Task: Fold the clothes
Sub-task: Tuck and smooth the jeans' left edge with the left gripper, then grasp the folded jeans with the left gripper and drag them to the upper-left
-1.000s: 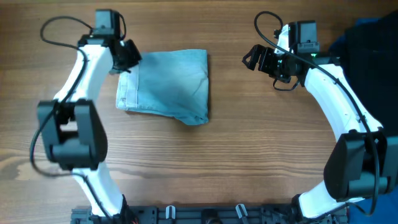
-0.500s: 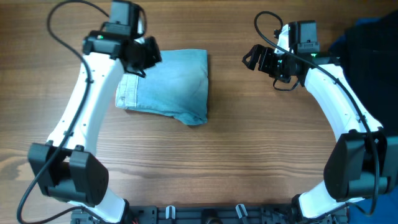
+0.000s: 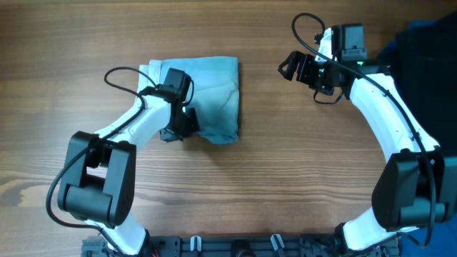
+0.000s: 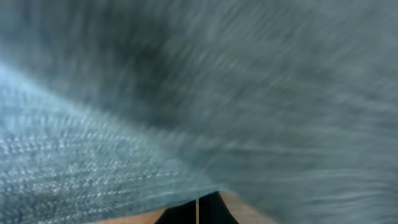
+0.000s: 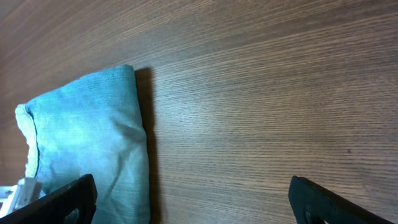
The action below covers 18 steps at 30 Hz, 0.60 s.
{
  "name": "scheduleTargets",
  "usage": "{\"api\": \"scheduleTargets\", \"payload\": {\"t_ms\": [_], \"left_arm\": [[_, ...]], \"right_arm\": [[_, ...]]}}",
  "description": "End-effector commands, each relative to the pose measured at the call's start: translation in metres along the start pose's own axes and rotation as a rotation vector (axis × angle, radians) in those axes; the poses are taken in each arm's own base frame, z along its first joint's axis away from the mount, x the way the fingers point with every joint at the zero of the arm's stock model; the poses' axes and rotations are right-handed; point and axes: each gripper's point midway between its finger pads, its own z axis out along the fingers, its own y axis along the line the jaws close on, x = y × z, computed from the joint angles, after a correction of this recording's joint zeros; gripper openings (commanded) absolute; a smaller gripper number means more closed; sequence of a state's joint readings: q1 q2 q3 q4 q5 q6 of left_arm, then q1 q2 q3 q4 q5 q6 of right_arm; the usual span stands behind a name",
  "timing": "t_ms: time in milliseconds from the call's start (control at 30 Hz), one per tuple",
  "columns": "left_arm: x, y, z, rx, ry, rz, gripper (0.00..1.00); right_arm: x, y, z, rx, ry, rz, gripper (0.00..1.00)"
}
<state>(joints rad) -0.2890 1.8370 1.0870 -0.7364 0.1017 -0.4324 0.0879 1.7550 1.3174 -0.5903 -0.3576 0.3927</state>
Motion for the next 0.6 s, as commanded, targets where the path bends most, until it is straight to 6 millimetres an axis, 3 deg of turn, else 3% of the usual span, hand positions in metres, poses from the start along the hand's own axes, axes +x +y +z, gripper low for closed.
{"api": "scheduleTargets", "payload": {"t_ms": [0, 100, 200, 233, 333, 433, 500, 567], "left_arm": [[0.000, 0.001, -0.030, -0.002, -0.030, -0.025, 0.04], [-0.016, -0.019, -0.097, 0.120, -0.203, -0.032, 0.04], [-0.031, -0.031, -0.133, 0.203, -0.343, -0.025, 0.04], [-0.033, -0.032, -0.133, 0.208, -0.352, -0.024, 0.04], [-0.039, -0.032, -0.104, 0.179, -0.302, -0.029, 0.04], [-0.048, -0.031, -0.058, 0.136, -0.235, -0.022, 0.04], [-0.041, -0.023, -0.020, 0.085, -0.145, -0.031, 0.04], [-0.028, -0.013, -0.002, 0.037, -0.070, -0.040, 0.04]], "right_arm": [[-0.001, -0.003, 0.001, 0.011, -0.004, 0.004, 1.00], [-0.001, -0.003, 0.001, 0.011, -0.004, 0.005, 1.00], [-0.001, -0.003, 0.001, 0.011, -0.004, 0.005, 1.00], [-0.001, -0.003, 0.001, 0.011, -0.003, 0.004, 1.00], [-0.001, -0.003, 0.001, 0.011, -0.004, 0.005, 1.00], [-0.001, -0.003, 0.001, 0.011, -0.004, 0.005, 1.00], [-0.001, -0.003, 0.001, 0.011, -0.004, 0.004, 1.00], [-0.001, -0.003, 0.001, 0.011, -0.004, 0.005, 1.00]]}}
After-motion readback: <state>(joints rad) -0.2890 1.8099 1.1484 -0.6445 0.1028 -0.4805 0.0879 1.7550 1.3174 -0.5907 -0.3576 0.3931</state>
